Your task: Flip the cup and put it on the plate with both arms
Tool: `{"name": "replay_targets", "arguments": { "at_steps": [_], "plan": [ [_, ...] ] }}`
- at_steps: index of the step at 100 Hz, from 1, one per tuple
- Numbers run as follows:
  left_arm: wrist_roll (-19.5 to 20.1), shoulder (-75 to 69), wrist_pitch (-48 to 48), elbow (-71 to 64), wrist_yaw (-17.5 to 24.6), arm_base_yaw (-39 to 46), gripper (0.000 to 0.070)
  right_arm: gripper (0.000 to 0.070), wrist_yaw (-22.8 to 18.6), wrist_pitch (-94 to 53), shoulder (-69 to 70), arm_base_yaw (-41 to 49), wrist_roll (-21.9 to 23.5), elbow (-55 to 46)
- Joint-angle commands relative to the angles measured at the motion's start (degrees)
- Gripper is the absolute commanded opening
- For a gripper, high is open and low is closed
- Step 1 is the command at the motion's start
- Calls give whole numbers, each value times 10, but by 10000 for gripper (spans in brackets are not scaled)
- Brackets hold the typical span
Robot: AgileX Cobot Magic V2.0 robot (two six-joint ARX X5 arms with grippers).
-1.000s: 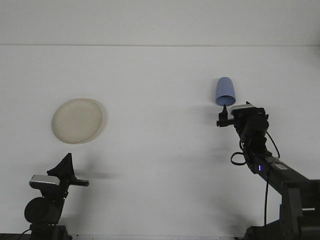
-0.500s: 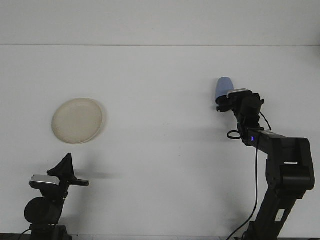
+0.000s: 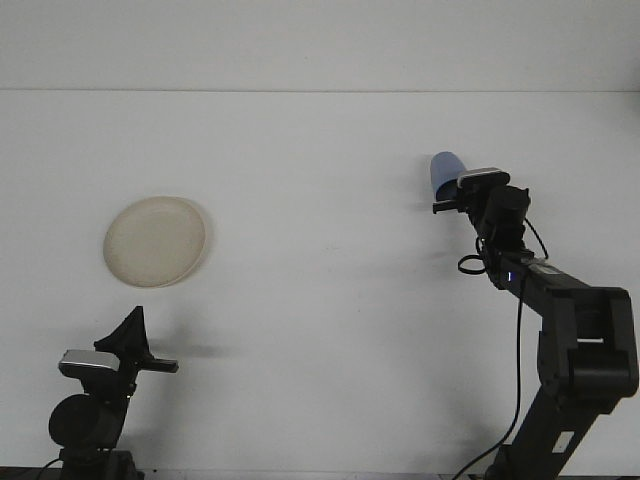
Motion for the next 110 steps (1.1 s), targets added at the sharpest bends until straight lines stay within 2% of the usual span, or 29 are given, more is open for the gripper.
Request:
{"name": "replay_targets", "arguments": {
  "at_steps": [1, 16, 28, 35, 55, 67, 78, 87, 102, 110],
  "plan": [
    [-1, 0, 7, -12, -3, -1, 16, 2, -12, -12, -42, -3, 44, 9],
    [-1, 0, 7, -12, -3, -1, 16, 2, -37, -107, -138, -8, 105, 9],
    [18, 0, 6, -12, -3, -1, 16, 1, -96, -196, -215, -9, 161, 9],
    [18, 0, 6, -12, -3, -1, 15, 1, -132, -247, -255, -7, 177, 9],
    [18, 0, 6, -12, -3, -1, 16, 1, -187, -392, -346, 31, 176, 11],
    [18, 0, 6, -12, -3, -1, 16, 1, -229, -515, -365, 68, 143, 39],
    [18, 0, 5, -12, -3, -1, 16, 1, -219, -658, -359, 124, 77, 91],
    [9, 0, 5, -12, -3, -1, 16, 1, -196, -755, -340, 177, 41, 137],
    [6, 0, 6, -12, -3, -1, 15, 1, -149, -873, -292, 271, 7, 206],
    [-16, 0, 7, -12, -3, -1, 16, 1, -122, -913, -261, 319, 0, 233]
  ]
}}
